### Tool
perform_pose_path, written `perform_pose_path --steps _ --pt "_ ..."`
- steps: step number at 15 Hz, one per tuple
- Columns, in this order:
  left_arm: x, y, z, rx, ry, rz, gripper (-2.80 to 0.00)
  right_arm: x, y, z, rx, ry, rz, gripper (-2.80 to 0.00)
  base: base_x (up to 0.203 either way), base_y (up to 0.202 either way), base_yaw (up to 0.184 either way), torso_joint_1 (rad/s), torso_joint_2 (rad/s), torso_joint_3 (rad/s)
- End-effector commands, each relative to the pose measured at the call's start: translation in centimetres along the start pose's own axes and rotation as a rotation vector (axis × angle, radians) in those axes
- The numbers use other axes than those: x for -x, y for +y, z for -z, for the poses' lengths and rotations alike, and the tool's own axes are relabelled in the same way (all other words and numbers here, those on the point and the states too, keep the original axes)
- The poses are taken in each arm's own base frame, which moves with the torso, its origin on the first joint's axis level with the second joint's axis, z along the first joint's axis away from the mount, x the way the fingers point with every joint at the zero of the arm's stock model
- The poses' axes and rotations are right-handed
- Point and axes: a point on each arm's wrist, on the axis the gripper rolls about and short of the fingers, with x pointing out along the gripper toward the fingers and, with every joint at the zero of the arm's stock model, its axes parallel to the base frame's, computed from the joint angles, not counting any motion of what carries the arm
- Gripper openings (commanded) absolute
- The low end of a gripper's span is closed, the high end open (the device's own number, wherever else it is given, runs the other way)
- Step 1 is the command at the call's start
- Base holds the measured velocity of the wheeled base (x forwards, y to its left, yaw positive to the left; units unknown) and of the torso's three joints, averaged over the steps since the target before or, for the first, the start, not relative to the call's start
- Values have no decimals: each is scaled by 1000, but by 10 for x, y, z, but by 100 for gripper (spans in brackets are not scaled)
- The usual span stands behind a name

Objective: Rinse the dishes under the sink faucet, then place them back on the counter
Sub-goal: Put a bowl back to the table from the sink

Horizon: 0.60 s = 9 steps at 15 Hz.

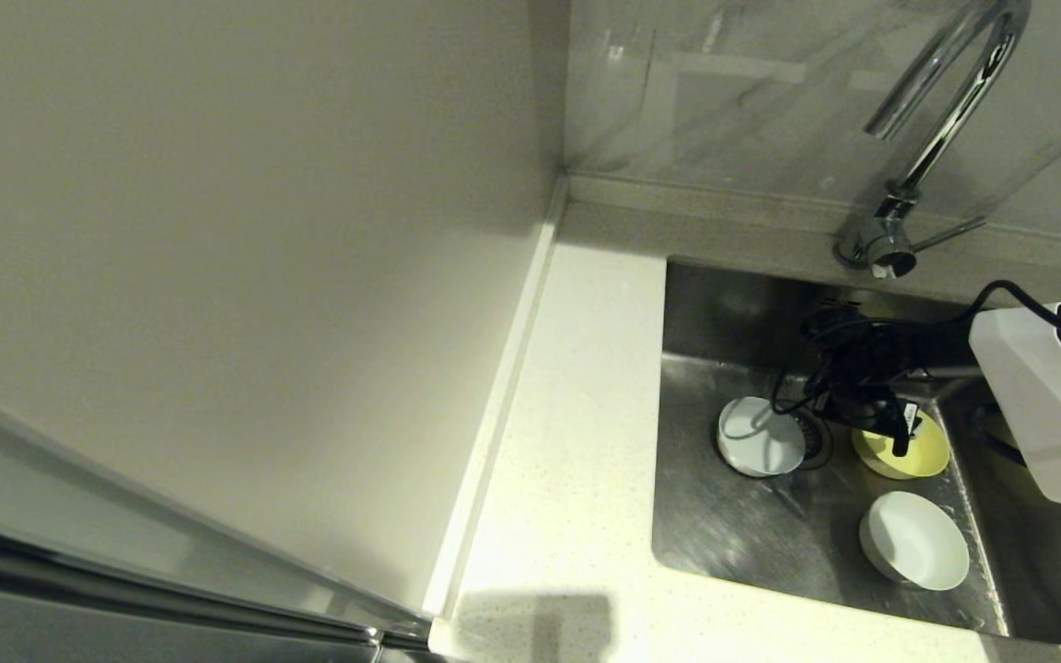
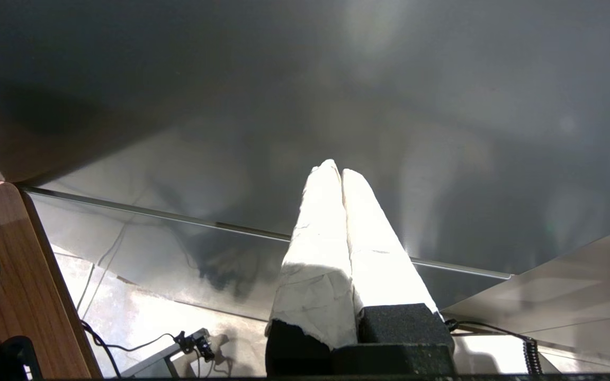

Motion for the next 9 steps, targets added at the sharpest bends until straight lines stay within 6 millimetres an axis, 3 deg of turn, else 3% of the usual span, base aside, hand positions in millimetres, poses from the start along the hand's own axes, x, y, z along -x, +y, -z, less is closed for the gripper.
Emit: perform_pose_path --steps 1,6,7,9 --pt "0 0 1 1 2 0 -280 -7 2 2 -3 1 8 0 0 0 0 0 0 0" --pt "0 0 1 1 2 0 -280 -16 4 6 0 -6 32 0 0 0 0 0 0 0" --pt "0 0 1 1 3 1 -280 -17 4 7 1 -3 36 -280 0 0 0 0 0 0" --pt "0 0 1 1 3 0 -280 -18 3 6 -1 -1 39 -280 0 0 0 0 0 0"
